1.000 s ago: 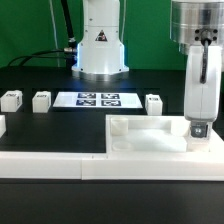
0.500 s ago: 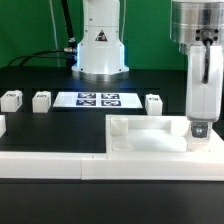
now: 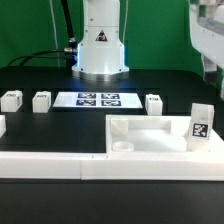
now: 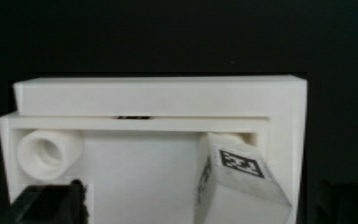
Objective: Assemble square table
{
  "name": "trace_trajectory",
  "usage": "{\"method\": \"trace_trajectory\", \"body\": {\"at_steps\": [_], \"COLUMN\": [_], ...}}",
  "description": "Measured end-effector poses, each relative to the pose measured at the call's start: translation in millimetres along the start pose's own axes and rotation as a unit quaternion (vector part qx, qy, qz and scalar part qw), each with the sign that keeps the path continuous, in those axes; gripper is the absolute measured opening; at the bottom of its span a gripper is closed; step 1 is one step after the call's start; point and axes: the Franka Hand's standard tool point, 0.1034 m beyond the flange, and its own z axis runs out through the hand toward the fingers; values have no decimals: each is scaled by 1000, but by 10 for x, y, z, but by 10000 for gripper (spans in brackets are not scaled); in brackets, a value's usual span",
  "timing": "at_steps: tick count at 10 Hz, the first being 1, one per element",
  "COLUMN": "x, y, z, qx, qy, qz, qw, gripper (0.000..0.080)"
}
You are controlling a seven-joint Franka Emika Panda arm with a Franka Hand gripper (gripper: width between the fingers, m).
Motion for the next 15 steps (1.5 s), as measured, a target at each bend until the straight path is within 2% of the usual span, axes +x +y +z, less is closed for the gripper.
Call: {"method": "trace_trajectory", "body": {"at_steps": [4, 5, 6, 7, 8, 10, 15], "x": [21, 17, 6, 39, 109, 155, 179], "y": [-5, 4, 164, 409, 587, 767, 757], "z": [25, 35, 108, 187, 241, 291, 290], "qx": [0, 5, 18, 9, 6, -3, -5], "qy": [1, 3, 8, 7, 6, 5, 6], "qz": [-128, -179, -226, -271, -317, -372, -518], "qw": [992, 984, 974, 963, 948, 928, 855], "gripper": [649, 649, 649, 649, 649, 649, 649]}}
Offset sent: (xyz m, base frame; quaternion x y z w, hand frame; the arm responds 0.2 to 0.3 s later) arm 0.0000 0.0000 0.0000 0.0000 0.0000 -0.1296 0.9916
